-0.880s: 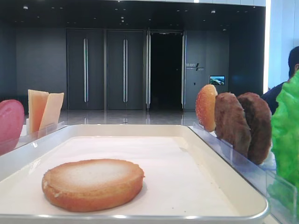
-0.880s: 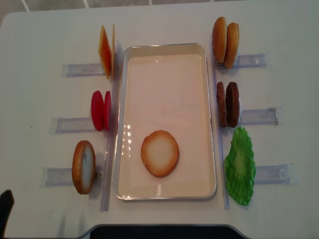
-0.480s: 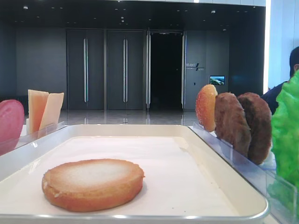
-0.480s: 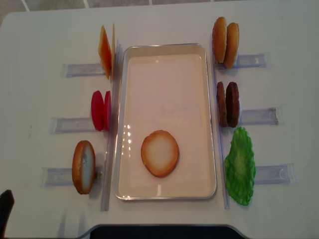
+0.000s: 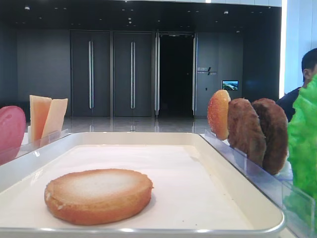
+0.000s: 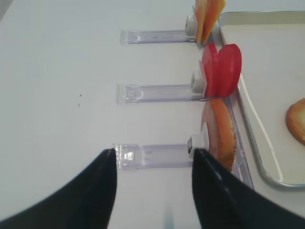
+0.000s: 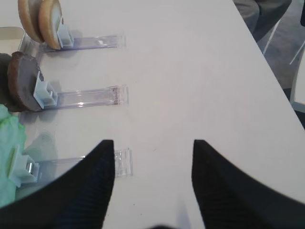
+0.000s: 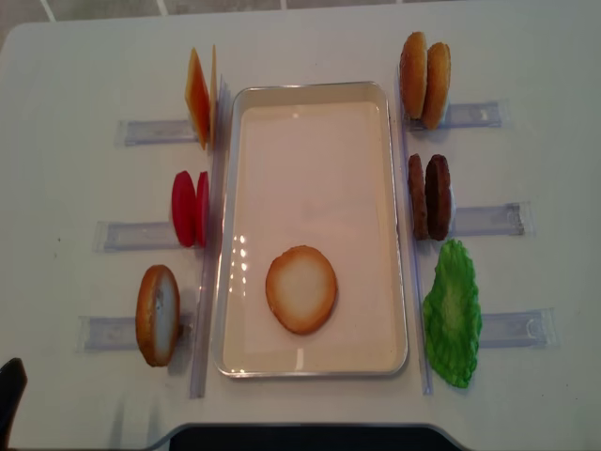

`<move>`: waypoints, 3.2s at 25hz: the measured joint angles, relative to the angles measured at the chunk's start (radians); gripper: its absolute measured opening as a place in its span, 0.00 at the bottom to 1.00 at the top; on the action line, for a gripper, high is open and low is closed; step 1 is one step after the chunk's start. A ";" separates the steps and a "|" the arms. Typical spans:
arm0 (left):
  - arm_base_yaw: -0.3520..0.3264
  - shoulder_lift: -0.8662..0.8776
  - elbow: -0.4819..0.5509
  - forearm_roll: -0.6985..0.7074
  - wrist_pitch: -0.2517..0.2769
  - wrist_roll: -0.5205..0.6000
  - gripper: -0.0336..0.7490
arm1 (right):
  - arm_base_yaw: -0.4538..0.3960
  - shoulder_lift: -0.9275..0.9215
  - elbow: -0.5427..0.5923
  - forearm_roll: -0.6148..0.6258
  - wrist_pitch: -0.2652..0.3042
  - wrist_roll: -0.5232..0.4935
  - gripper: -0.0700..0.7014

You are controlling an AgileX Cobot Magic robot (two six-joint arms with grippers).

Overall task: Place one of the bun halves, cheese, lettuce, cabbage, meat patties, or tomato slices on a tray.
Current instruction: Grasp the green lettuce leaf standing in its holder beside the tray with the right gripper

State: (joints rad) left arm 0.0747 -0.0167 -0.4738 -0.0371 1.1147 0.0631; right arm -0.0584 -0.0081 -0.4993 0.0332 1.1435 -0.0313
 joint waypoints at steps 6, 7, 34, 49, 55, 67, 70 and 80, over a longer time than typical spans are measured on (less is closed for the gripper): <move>0.000 0.000 0.000 0.000 -0.001 -0.001 0.54 | 0.000 0.078 -0.046 0.039 0.066 0.015 0.59; 0.000 0.000 0.000 0.000 -0.001 -0.001 0.54 | 0.000 0.116 -0.054 0.049 0.072 0.015 0.59; 0.000 0.000 0.000 0.000 -0.001 -0.001 0.54 | 0.000 1.092 -0.402 0.129 0.078 -0.086 0.59; 0.000 0.000 0.000 0.000 -0.001 -0.001 0.54 | 0.264 1.119 -0.408 0.111 0.078 0.199 0.59; 0.000 0.000 0.000 0.000 -0.001 -0.001 0.54 | 0.441 1.119 -0.408 0.110 0.078 0.359 0.59; 0.000 0.000 0.000 0.000 -0.001 -0.001 0.54 | 0.581 1.142 -0.408 0.111 0.010 0.512 0.59; 0.000 0.000 0.000 0.000 -0.001 -0.001 0.54 | 0.612 1.205 -0.408 0.113 -0.006 0.514 0.59; 0.000 0.000 0.000 0.000 -0.001 -0.001 0.54 | 0.644 1.297 -0.408 0.065 -0.047 0.515 0.59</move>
State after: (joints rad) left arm 0.0747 -0.0167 -0.4738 -0.0371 1.1137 0.0623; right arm 0.5856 1.2888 -0.9077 0.0983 1.0969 0.4836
